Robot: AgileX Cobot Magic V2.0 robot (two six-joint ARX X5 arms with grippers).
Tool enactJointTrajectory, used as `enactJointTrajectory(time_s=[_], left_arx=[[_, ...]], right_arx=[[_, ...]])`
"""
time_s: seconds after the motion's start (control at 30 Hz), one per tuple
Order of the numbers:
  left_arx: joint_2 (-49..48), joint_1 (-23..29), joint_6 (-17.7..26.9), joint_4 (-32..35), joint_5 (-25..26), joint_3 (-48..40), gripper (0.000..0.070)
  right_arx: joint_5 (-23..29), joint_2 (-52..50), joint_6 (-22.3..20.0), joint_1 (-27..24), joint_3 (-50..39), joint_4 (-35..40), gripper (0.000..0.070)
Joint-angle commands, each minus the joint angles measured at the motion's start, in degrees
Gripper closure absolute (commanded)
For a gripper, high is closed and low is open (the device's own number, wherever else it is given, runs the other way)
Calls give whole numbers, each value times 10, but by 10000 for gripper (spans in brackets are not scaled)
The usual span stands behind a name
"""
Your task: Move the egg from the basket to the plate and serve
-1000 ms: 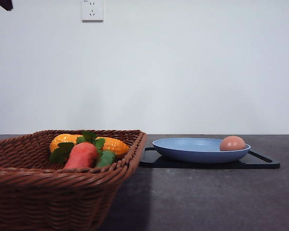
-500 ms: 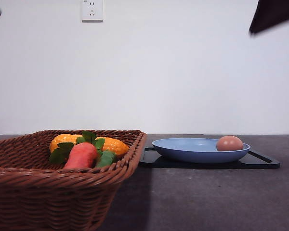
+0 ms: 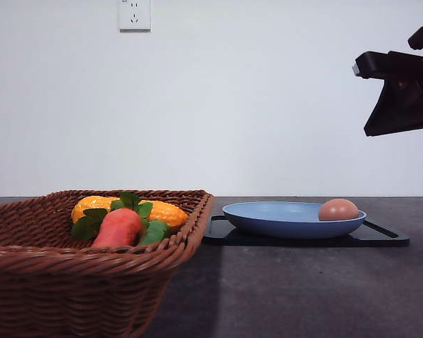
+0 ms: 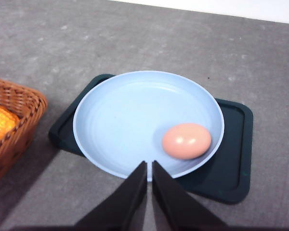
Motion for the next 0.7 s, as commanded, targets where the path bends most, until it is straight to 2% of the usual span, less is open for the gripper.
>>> enactJointTrajectory(time_s=[0.0,0.43,0.47,0.57,0.67], left_arx=[[3,-1,-7,5,0,8,700],[-9,-6,-6,-2,-2,7,700],[-26,-6,0,-12,-5,7,700],[-101,-3,74,-38,-22,6,700],[-180,9,86,-22,-22,-10,700]], right_arx=[[2,3,8,5,4,11,700],[3,3,8,5,4,11,700],[3,3,8,5,4,11,700],[3,3,8,5,4,11,700],[3,3,8,5,4,11,700]])
